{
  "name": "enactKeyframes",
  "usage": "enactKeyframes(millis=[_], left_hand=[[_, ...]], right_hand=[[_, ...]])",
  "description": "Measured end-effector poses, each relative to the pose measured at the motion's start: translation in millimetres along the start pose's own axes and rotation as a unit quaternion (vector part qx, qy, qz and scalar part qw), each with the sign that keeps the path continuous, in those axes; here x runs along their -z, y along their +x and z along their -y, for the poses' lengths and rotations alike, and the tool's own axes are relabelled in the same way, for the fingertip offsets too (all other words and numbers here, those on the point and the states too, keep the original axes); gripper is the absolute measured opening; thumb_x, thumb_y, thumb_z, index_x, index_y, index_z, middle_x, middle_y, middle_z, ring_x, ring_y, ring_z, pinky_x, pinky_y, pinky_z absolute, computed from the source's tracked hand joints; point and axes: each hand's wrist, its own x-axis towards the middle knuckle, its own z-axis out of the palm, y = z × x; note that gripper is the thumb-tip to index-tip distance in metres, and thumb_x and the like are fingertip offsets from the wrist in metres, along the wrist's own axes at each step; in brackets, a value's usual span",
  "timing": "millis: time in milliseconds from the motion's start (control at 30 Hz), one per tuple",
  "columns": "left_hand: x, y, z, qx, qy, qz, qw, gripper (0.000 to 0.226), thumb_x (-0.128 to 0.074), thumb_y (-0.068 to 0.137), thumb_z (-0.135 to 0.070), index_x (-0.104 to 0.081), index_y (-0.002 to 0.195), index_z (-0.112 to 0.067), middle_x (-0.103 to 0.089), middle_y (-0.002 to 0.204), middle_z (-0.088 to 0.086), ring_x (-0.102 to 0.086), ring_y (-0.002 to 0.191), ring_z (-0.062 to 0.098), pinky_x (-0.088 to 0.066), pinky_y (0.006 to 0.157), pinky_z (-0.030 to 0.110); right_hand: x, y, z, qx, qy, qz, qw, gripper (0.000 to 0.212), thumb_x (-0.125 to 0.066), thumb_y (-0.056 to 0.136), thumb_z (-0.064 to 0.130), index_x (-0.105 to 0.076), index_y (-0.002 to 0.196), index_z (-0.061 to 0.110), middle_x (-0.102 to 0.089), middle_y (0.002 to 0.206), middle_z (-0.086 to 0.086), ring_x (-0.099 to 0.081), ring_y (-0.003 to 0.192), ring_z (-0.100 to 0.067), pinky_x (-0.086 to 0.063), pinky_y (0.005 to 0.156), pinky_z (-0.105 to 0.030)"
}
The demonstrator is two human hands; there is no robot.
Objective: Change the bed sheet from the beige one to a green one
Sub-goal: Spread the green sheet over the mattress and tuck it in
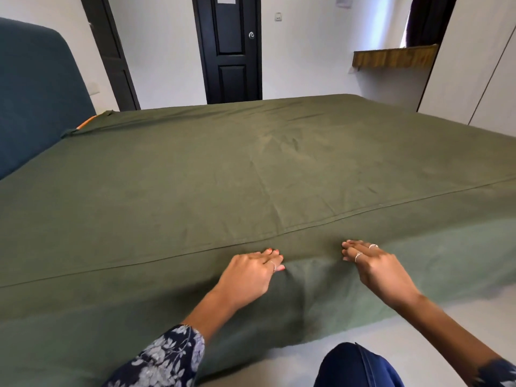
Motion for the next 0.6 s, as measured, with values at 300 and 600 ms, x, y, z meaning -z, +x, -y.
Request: enactKeyframes(millis=[300,600], left_hand=[[-4,10,-20,-0.011,0.002,-0.016,1.000,0.041,-0.047,0.090,-0.044,-0.075,0.102,-0.017,-0.072,0.107,-0.003,-0.068,0.100,0.010,-0.055,0.083,0.025],[-48,110,-85,-0.069,0.058,0.077,0.993,0.038,-0.084,0.060,-0.045,-0.077,0.087,-0.018,-0.074,0.086,-0.004,-0.070,0.081,0.006,-0.054,0.061,0.019]], right_hand=[[7,-11,-22,0.004,-0.013,0.002,1.000,0.030,-0.046,0.088,0.028,-0.071,0.087,0.012,-0.071,0.103,-0.004,-0.064,0.096,-0.020,-0.042,0.091,-0.028],[24,-28,-113,-0.102,-0.115,0.076,0.985,0.026,-0.083,0.067,0.007,-0.068,0.088,0.009,-0.066,0.089,-0.007,-0.063,0.080,-0.032,-0.053,0.065,-0.036]])
